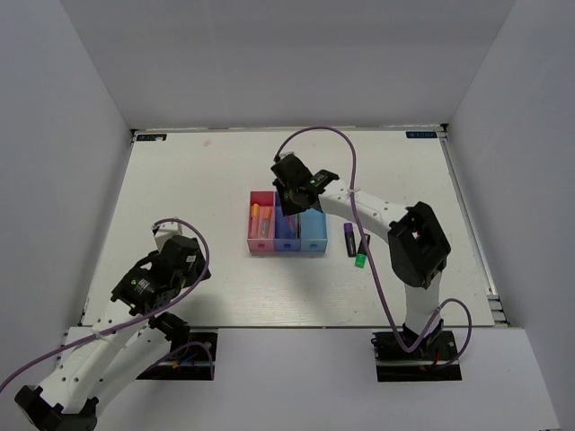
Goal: Sort the stationery into containers
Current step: Place the pen in the storage box.
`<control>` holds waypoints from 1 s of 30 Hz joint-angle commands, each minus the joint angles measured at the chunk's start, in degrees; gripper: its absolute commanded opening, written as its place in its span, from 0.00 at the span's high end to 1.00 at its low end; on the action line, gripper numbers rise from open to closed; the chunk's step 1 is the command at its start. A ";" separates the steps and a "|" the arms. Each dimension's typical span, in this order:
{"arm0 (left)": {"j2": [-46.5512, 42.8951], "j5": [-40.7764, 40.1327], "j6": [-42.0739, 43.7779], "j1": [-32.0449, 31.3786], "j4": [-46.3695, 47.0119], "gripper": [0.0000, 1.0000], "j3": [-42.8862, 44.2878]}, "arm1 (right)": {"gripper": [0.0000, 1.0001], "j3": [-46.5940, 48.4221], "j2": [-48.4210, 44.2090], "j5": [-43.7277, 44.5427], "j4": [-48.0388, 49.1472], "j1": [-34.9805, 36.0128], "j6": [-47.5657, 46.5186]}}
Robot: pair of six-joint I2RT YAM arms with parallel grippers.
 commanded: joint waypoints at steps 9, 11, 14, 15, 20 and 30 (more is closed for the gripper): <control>0.94 1.48 0.16 0.39 2.22 0.24 -0.69 | 0.58 -4.13 -9.16 -2.01 2.73 -0.36 -2.70; 1.38 1.56 0.17 0.22 2.48 0.24 -0.69 | 0.58 -6.33 -10.84 -1.57 4.31 -0.53 -3.67; 1.91 1.74 0.17 0.22 3.01 0.24 -0.60 | 0.60 -6.69 -10.94 -1.04 3.70 -0.88 -3.59; 2.08 2.00 -0.01 0.30 3.27 0.24 -0.43 | 0.60 -6.78 -10.68 -1.21 3.61 -0.88 -3.50; 1.82 2.18 -0.45 0.30 2.84 0.26 -0.42 | 0.65 -6.08 -8.57 -3.41 3.78 -0.71 -1.75; 0.77 1.83 -0.19 0.30 2.05 0.26 -0.78 | 0.70 -2.48 -4.08 -3.50 2.12 -1.94 -0.42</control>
